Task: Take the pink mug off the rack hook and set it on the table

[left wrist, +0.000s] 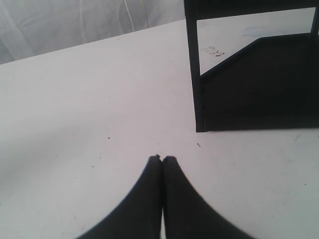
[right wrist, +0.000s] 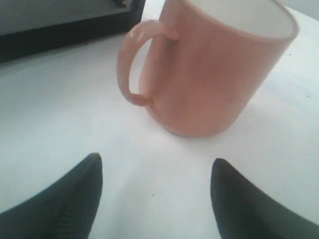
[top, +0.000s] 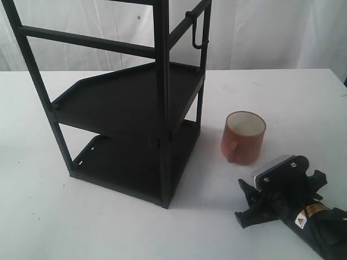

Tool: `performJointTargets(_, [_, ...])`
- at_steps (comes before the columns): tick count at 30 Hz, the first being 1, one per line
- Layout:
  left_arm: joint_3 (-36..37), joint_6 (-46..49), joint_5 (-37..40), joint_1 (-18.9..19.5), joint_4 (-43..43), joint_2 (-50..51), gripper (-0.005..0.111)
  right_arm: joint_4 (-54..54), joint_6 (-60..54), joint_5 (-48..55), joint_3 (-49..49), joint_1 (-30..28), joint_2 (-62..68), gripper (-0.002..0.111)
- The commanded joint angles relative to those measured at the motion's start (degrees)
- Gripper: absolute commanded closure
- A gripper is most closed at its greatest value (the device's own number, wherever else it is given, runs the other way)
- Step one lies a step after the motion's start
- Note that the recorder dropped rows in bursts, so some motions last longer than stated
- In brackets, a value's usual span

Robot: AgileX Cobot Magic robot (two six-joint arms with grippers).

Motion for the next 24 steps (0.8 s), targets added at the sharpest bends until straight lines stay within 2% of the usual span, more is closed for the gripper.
performJointTargets(1, [0.17,-0.57,0.08,0.13,-0.14,-0.27,0.107,1.46,4.45,-0.96,0.73,-0.02,-4.99,0.049])
performJointTargets(10, [0.17,-0.57,0.08,0.13,-0.14,-0.27,0.107,0.67,6.95,-0.07,0.73,-0.02,-22.59,0.049])
performJointTargets(20, [0.17,-0.57,0.08,0.13,-0.14,-0.27,0.107,2.13,6.95,24.60,0.73,-0.02,-46.89,0.049])
performJointTargets(24, [0.17,-0.57,0.08,0.13,-0.14,-0.27,0.107,3.42,6.95,35.96,0.41,-0.02,-59.26,0.054])
